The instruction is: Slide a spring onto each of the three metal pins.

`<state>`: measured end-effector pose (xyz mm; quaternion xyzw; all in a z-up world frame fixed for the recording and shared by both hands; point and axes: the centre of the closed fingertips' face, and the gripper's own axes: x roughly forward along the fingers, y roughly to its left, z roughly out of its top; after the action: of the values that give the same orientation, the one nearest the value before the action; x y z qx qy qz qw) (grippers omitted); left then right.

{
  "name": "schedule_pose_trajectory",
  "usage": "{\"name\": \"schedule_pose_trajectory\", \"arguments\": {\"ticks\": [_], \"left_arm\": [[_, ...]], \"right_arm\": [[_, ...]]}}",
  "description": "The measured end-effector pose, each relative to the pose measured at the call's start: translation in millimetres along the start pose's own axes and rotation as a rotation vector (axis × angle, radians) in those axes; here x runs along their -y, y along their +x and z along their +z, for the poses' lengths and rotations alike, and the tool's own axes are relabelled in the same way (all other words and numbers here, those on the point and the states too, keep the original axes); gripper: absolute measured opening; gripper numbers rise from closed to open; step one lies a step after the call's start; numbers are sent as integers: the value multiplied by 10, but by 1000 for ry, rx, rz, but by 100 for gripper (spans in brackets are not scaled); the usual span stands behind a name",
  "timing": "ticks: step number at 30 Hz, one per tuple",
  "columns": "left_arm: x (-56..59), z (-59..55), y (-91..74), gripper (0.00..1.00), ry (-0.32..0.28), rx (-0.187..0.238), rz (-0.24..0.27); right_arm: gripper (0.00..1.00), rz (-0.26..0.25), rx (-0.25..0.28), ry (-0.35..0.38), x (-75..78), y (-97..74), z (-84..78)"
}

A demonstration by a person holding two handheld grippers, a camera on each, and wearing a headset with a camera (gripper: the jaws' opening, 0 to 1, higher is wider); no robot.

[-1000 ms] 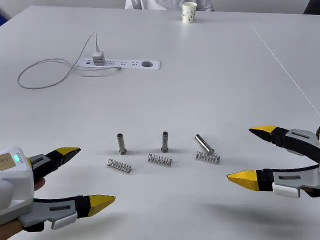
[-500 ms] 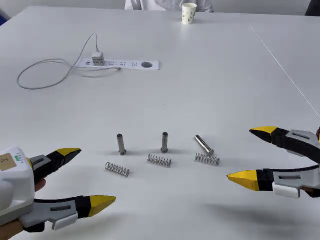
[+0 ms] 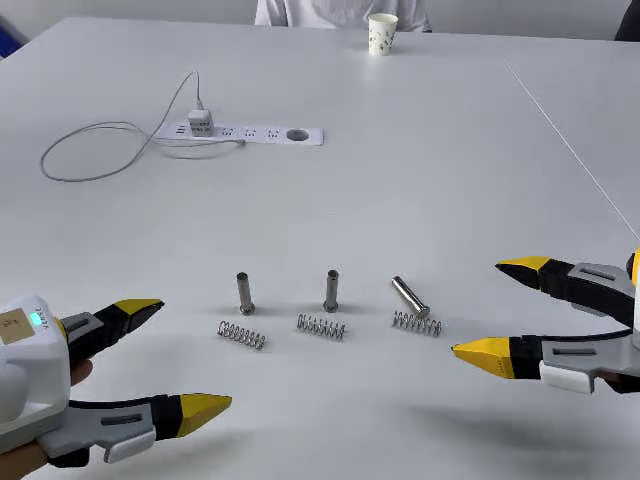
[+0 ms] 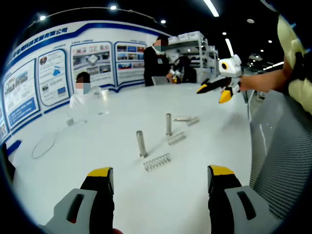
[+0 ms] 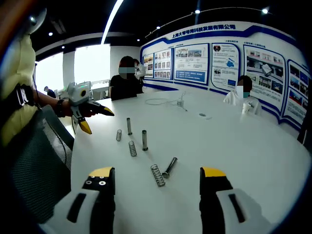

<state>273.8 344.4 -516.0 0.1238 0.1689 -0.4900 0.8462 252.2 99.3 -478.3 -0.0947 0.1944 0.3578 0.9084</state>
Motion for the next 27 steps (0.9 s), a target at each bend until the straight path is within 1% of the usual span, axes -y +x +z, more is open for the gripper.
{"name": "schedule_pose_trajectory", "arguments": {"ticks": [12,17,23,27], "left_arm": [[16,29,-17,80,4,4,6],[25,37,-21,80,4,7,7],[29,36,-15,80,3,9,9],[28,32,-13,80,1,12,9]], "right_arm": [[70,7,-12,-4,24,51,38],[68,7,-24,-1,60,108,64],[64,2,-35,-6,115,187,133],[62,-5,-54,-1,162,245,127]]}}
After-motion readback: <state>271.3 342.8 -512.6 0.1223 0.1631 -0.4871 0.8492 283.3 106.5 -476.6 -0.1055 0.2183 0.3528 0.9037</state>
